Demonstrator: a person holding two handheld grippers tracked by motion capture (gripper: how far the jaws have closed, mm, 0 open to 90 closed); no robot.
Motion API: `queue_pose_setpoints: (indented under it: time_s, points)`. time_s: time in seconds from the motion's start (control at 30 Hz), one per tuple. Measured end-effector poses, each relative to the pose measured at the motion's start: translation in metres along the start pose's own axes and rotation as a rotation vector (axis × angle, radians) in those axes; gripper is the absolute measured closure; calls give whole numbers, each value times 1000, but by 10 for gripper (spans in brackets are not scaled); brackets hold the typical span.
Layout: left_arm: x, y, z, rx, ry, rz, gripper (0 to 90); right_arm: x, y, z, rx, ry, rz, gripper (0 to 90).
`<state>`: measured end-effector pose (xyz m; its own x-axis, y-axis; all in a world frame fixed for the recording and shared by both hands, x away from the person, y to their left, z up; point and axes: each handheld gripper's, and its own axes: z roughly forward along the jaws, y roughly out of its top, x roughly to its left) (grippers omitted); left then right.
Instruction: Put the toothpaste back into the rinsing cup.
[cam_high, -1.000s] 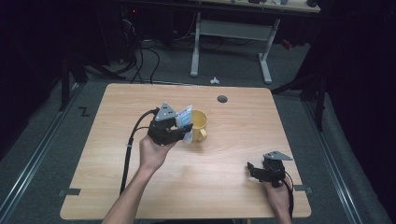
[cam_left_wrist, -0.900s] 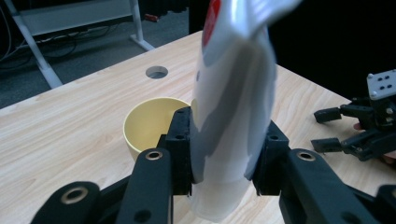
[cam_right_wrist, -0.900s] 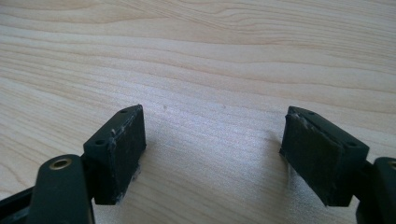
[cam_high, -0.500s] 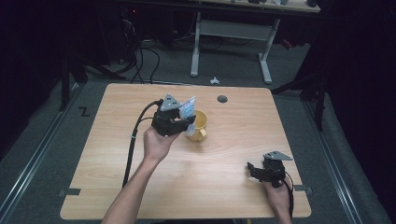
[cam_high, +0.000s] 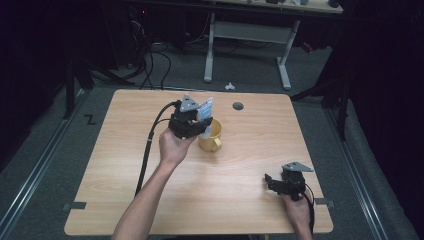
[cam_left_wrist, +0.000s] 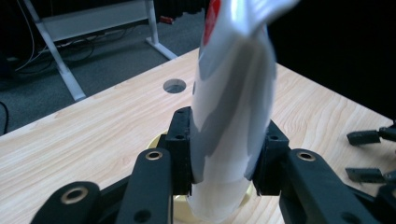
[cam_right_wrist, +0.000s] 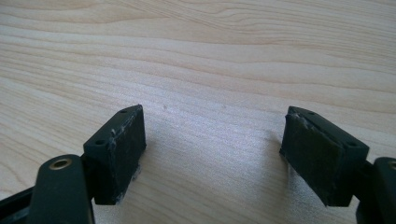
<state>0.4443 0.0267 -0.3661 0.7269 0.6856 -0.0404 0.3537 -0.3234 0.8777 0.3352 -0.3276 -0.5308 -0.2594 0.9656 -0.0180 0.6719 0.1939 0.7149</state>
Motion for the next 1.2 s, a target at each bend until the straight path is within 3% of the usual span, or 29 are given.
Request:
queue_pose_setpoints:
  time_s: [0.43,1.2]
  points:
    - [9,4,17,10,14,-31,657,0,0,0,1,0,1,218]
    - [14,0,45,40,45,-33,655,0,0,0,1,0,3,219]
